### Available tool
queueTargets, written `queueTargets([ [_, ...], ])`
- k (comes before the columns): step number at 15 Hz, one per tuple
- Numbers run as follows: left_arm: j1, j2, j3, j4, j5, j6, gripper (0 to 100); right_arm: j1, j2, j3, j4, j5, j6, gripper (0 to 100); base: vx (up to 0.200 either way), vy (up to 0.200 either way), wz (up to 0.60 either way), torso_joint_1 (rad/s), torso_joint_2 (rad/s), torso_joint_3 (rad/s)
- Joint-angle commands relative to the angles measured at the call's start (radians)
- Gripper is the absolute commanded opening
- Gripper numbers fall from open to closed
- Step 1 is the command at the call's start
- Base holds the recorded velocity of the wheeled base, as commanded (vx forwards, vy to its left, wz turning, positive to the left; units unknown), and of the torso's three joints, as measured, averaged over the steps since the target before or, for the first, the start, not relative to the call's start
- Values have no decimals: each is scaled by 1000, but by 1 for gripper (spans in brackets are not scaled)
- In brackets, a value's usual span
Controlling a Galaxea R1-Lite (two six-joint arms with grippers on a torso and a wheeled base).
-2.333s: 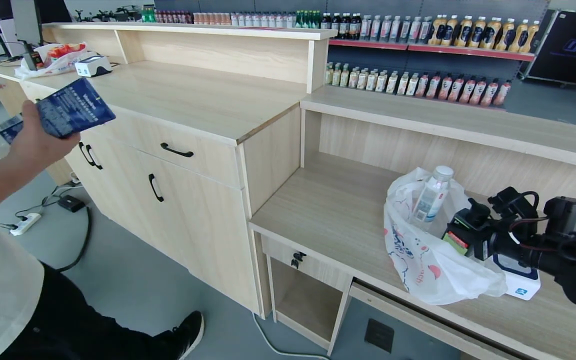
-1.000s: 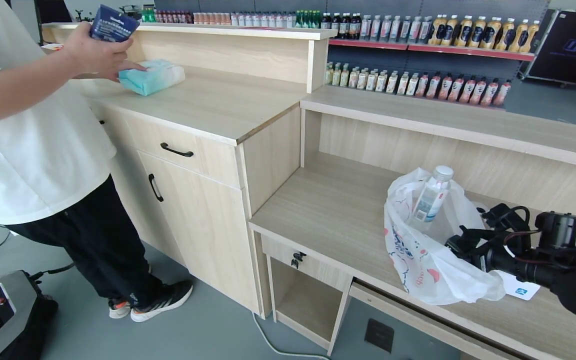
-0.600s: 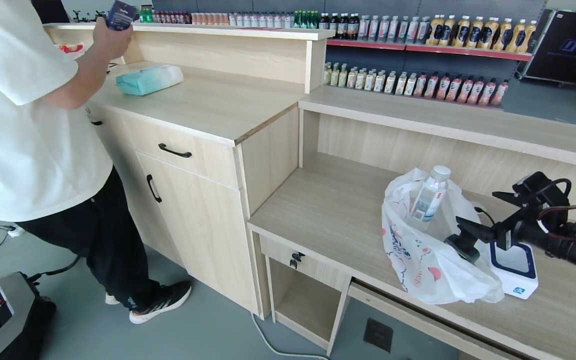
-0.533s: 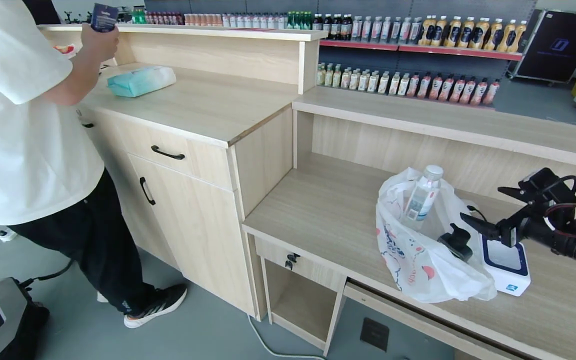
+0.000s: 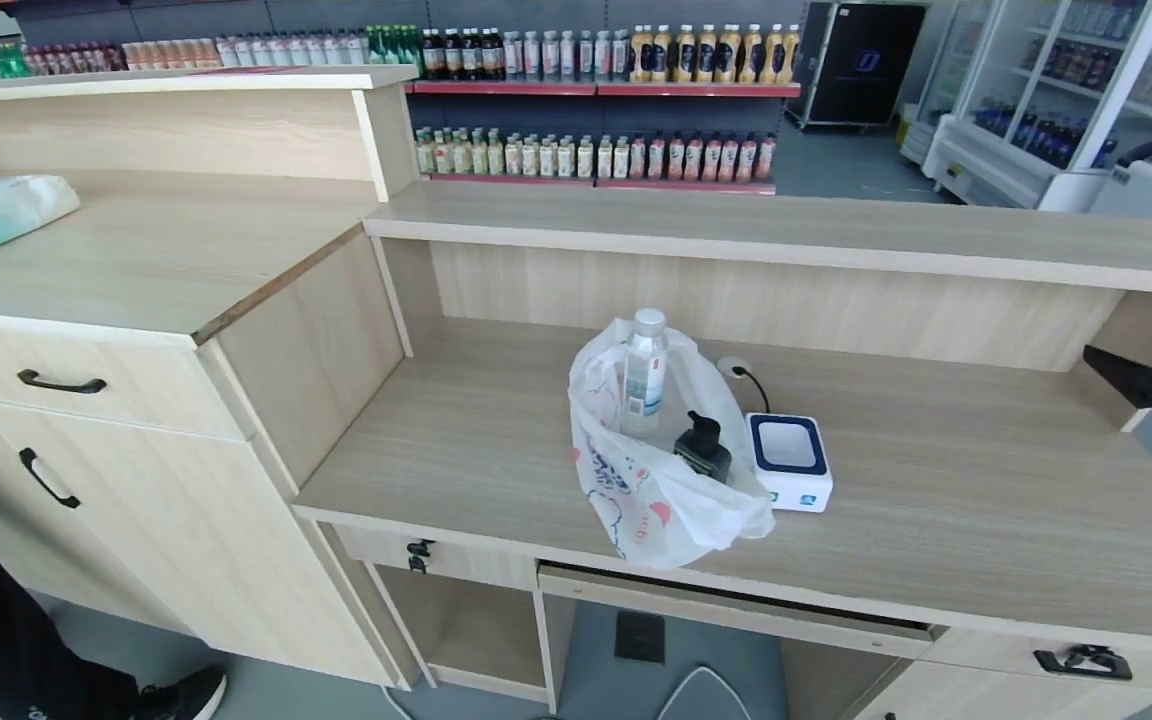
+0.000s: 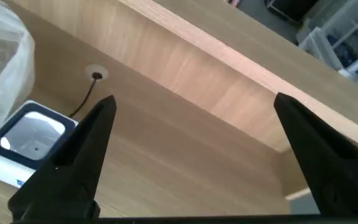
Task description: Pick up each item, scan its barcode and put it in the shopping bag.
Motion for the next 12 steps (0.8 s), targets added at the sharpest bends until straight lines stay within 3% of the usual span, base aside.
queueTargets([
  [1, 0, 0, 0, 0, 0, 0, 100, -101, -167, -19, 137, -74, 51, 100, 0, 0, -600, -2, 2, 2],
  [2, 0, 0, 0, 0, 0, 0, 100, -138, -238, -17, 265, -182, 94, 100, 0, 0, -600, 2, -2, 7],
  [5, 0, 0, 0, 0, 0, 0, 100, -157, -376, 101, 335, -217, 229, 100, 0, 0, -200, 1, -1, 2],
  [8, 0, 0, 0, 0, 0, 0, 100, -144, -644, 440, 272, -217, 221, 100, 0, 0, 0, 0, 0, 0],
  [10, 0, 0, 0, 0, 0, 0, 100, -63, -820, 635, 281, -211, 223, 100, 0, 0, 0, 0, 0, 0],
  [11, 0, 0, 0, 0, 0, 0, 100, 28, -988, 670, 461, -217, 246, 100, 0, 0, 0, 0, 0, 0],
  [12, 0, 0, 0, 0, 0, 0, 100, 60, -1138, 670, 677, -258, 264, 100, 0, 0, 0, 0, 0, 0],
])
